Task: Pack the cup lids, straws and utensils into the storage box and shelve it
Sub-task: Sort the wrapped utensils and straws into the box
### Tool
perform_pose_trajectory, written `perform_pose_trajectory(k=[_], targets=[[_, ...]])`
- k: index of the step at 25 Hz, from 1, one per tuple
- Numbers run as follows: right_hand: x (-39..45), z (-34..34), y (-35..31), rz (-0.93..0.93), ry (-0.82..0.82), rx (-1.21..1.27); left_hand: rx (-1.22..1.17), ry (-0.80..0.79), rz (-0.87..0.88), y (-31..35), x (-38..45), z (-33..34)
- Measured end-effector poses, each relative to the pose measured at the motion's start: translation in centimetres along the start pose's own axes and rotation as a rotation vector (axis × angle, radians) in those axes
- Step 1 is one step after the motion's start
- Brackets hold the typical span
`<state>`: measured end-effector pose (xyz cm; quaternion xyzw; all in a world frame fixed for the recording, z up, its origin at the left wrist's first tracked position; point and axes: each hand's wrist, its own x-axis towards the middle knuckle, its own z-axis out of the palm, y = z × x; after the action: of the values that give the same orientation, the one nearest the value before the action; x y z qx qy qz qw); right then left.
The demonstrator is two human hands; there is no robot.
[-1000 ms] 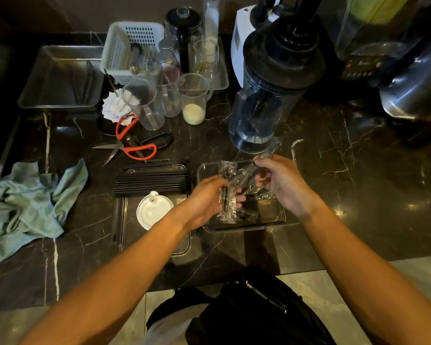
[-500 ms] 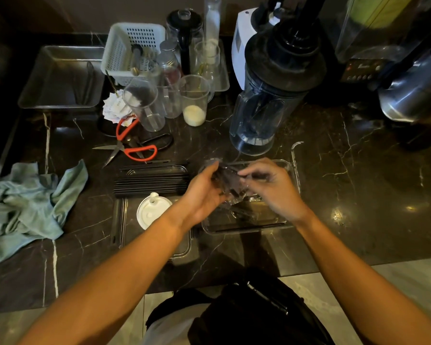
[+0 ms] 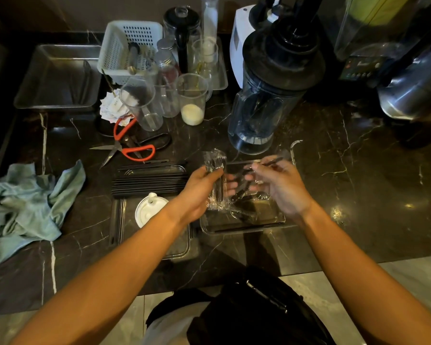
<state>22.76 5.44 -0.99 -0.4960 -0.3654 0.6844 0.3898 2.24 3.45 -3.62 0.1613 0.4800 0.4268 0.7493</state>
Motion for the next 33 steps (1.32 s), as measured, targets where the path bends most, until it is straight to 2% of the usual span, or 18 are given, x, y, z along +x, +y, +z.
perform_pose_trajectory(k=[2,4,6,8,10,12,13,14,16,17,19,21,23,26,28,31,33], targets=[[0.1,0.6,0.1,-0.124,0.052,-0.077,0.017,-0.032,-0.055,-0.4,-0.2,0.2],[0.2,1.6,0.4,-0.341,0.056,-0.391,-0.021,-0.093,-0.099,-0.3,-0.4,0.2],[0.4,2.0,1.0,-0.476,-0.061,-0.762,-0.117,-0.137,-0.120,0.1,-0.6,0.4],[0.6,1.9,1.7,-0.524,-0.229,-1.091,-0.142,-0.119,-0.089,0.6,-0.5,0.4],[0.6,1.7,2.0,-0.524,-0.245,-1.123,-0.061,-0.042,-0.022,0.8,-0.2,0.3],[0.5,1.7,2.1,-0.473,-0.101,-0.992,-0.054,0.018,0.035,1.4,0.2,-0.3],[0.6,1.7,2.1,-0.402,-0.074,-1.019,-0.076,0.049,0.059,1.7,0.3,-0.7],[0.8,1.6,2.3,-0.281,-0.127,-1.157,-0.093,0.072,0.081,2.2,0.3,-1.0],[1.2,1.6,3.2,0.072,-0.333,-1.497,-0.107,0.103,0.114,3.0,0.3,-1.5],[1.3,1.6,3.9,0.162,-0.383,-1.631,-0.109,0.114,0.125,3.2,0.3,-1.7],[1.5,1.9,4.8,0.178,-0.381,-1.773,-0.119,0.137,0.133,3.3,0.3,-2.0],[1.9,2.2,5.2,0.107,-0.384,-1.799,-0.134,0.151,0.135,3.3,0.3,-2.5],[2.3,1.9,5.0,0.132,-0.447,-1.742,-0.139,0.151,0.140,3.1,0.4,-3.0],[2.3,0.8,2.6,0.234,-0.575,-1.453,-0.002,0.156,0.167,2.8,0.2,-2.8],[2.0,0.9,-0.4,0.221,-0.610,-1.304,0.159,0.139,0.181,2.6,0.3,-2.1],[1.4,1.5,-4.3,0.234,-0.591,-1.151,0.366,0.023,0.124,2.2,0.5,-0.8],[1.5,1.6,-5.2,0.198,-0.471,-0.986,0.467,-0.080,0.071,1.9,0.7,-0.1]])
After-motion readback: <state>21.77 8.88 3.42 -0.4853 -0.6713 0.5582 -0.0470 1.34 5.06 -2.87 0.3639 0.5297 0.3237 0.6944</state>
